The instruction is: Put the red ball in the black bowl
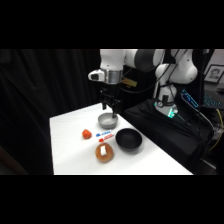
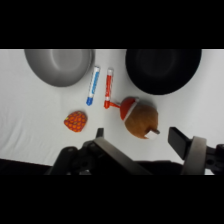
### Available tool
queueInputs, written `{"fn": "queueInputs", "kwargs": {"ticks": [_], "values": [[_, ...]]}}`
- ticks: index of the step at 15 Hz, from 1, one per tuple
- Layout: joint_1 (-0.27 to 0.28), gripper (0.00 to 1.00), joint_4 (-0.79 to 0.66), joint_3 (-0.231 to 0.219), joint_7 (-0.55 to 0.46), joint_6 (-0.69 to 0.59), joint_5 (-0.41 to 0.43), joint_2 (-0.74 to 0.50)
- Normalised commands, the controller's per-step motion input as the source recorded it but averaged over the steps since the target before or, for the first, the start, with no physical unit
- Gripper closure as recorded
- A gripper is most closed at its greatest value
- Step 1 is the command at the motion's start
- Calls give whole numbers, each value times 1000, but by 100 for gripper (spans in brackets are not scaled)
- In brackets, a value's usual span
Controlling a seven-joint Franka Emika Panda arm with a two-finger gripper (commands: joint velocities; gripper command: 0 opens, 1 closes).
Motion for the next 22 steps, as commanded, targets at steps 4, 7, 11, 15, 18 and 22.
{"fn": "queueInputs", "kwargs": {"ticks": [4, 7, 11, 15, 18, 22], "values": [[-27, 0, 56, -13, -35, 12, 30, 59], [-80, 0, 173, -67, -101, 63, 67, 169], [-105, 0, 293, -83, -184, 79, 131, 230], [-105, 0, 428, -67, -185, 30, 181, 310], [-122, 0, 507, -49, -213, 25, 278, 417], [-131, 0, 513, -31, -166, 24, 281, 457]]}}
